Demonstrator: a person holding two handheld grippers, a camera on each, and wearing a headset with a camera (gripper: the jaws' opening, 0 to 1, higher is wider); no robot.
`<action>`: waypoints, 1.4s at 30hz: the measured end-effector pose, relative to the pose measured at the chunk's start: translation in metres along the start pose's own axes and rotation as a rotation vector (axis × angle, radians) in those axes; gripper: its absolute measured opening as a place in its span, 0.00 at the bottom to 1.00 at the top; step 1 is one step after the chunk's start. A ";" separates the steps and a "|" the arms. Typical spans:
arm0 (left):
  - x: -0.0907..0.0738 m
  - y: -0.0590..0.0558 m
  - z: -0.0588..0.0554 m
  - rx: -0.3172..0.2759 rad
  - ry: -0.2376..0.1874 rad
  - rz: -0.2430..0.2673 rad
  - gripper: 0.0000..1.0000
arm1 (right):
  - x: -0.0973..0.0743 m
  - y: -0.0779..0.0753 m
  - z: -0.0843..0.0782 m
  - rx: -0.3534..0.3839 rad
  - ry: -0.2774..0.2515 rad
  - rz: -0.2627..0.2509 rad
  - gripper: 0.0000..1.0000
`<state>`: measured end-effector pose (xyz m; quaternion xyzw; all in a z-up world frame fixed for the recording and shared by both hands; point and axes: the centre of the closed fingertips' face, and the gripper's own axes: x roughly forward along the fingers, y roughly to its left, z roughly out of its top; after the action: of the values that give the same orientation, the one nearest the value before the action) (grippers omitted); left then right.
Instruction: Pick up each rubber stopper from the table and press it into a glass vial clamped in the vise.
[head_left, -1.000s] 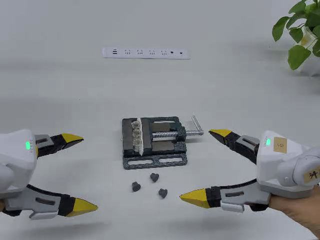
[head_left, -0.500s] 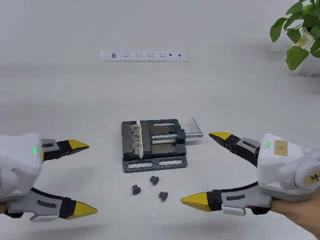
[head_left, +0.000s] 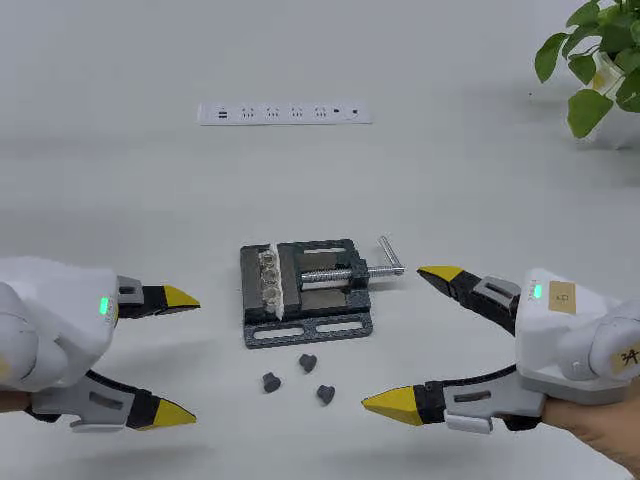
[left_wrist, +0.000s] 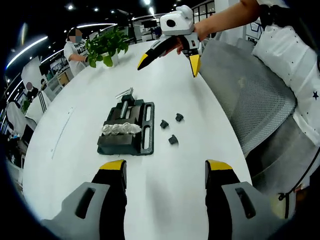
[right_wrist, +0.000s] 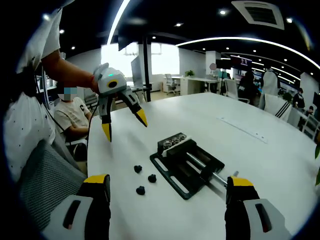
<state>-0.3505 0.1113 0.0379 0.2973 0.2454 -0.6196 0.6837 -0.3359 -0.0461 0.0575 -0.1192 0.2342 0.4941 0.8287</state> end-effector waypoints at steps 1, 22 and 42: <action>0.001 0.000 0.001 0.009 0.003 -0.007 0.61 | 0.000 0.000 0.000 0.001 0.000 -0.001 0.95; 0.037 -0.012 0.003 0.294 0.099 -0.198 0.41 | -0.003 0.003 -0.002 0.011 -0.004 -0.006 0.95; 0.070 -0.015 -0.002 0.450 0.144 -0.308 0.17 | -0.007 0.004 -0.008 0.037 -0.006 -0.023 0.94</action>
<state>-0.3578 0.0631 -0.0141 0.4442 0.1921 -0.7323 0.4791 -0.3446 -0.0529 0.0546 -0.1052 0.2393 0.4804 0.8371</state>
